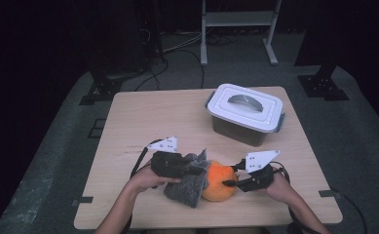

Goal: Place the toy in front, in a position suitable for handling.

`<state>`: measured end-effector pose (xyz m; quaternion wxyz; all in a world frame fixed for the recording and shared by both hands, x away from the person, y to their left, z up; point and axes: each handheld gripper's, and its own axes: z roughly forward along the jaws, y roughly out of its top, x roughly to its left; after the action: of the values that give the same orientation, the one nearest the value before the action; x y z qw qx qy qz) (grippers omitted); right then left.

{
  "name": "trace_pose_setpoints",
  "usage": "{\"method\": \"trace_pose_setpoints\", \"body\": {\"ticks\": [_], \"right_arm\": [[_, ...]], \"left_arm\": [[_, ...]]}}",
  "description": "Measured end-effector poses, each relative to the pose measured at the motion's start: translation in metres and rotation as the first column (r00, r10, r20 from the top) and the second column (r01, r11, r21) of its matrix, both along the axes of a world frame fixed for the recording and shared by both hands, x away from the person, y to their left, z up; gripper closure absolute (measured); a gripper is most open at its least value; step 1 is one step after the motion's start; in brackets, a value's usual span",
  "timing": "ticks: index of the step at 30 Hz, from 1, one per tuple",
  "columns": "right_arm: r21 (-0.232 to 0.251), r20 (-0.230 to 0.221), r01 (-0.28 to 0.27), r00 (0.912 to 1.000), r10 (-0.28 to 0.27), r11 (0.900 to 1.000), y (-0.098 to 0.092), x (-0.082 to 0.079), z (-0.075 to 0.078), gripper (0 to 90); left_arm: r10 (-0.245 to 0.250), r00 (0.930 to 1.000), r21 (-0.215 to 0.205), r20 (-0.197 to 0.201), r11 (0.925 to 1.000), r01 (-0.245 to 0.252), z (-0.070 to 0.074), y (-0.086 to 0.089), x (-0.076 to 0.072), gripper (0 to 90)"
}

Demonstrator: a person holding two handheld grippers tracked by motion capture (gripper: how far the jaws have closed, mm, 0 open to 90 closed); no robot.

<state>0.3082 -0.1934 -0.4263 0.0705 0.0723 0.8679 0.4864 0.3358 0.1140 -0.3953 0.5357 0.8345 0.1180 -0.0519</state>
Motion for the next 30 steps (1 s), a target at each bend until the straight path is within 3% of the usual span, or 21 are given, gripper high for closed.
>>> {"method": "trace_pose_setpoints", "body": {"ticks": [3, 5, 10, 15, 22, 27, 30], "right_arm": [[0.022, -0.074, 0.024, 0.9970, -0.022, 0.999, -0.001, 0.001, 0.002, 43.5], [0.022, -0.093, 0.029, 0.9953, -0.026, 0.999, -0.001, 0.000, 0.004, 41.5], [0.003, -0.060, 0.025, 0.9979, -0.025, 1.000, -0.003, -0.002, 0.004, 50.9], [-0.012, 0.005, 0.005, 1.0000, -0.005, 1.000, 0.009, -0.004, 0.009, 57.4], [0.033, 0.001, -0.004, 1.0000, 0.004, 0.999, 0.020, 0.002, 0.010, 60.2], [0.030, 0.016, -0.019, 0.9997, 0.018, 0.999, 0.034, 0.004, 0.011, 60.1], [0.028, 0.016, -0.027, 0.9995, 0.027, 0.999, 0.039, 0.004, 0.011, 60.1]], "left_arm": [[0.003, 1.0000, 0.009, 0.005, 1.0000, -0.003, 0.002, -0.003, 0.001, 72.3], [-0.001, 1.0000, 0.006, 0.001, 1.0000, 0.001, 0.003, -0.005, 0.002, 72.3], [-0.031, 0.9995, -0.022, 0.007, 0.9993, 0.031, 0.008, -0.011, 0.000, 72.4], [-0.057, 0.9982, -0.003, 0.018, 0.9984, 0.057, 0.011, -0.021, -0.001, 72.5], [-0.057, 0.9983, -0.034, 0.015, 0.9978, 0.057, 0.018, -0.016, 0.000, 72.4], [-0.075, 0.9967, -0.046, 0.032, 0.9960, 0.076, 0.026, -0.020, -0.001, 72.4], [-0.090, 0.9940, -0.005, 0.061, 0.9959, 0.091, 0.029, -0.027, -0.004, 72.3]]}}
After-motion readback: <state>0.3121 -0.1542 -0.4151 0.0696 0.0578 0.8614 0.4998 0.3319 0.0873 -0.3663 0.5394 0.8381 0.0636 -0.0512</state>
